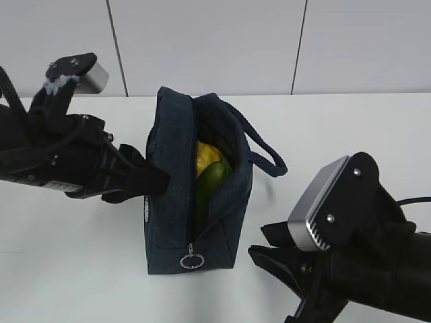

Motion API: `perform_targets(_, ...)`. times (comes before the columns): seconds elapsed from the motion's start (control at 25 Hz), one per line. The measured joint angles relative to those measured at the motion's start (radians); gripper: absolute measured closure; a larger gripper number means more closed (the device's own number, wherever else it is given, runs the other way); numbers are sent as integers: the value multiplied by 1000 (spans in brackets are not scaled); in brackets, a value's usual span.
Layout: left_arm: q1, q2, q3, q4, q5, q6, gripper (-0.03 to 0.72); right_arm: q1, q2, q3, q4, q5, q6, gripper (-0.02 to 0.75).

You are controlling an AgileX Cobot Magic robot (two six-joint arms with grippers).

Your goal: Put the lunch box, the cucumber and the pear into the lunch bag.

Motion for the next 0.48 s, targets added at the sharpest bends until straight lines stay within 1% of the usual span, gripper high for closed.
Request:
perform_targets(0.12, 0, 16, 0, -21, 11, 0, 450, 0, 0, 0, -31, 0, 33, 493)
perform_targets(0.32, 0, 28, 0, -32, 14, 0, 463, 0, 0, 0, -39, 0, 46, 493)
perform_targets(0.4, 0, 30, 0, -34, 14, 0, 489, 0, 0, 0, -39, 0, 50, 493)
perform_targets(0.48, 0, 30, 0, -34, 15, 0, 542, 0, 0, 0, -40, 0, 55, 493)
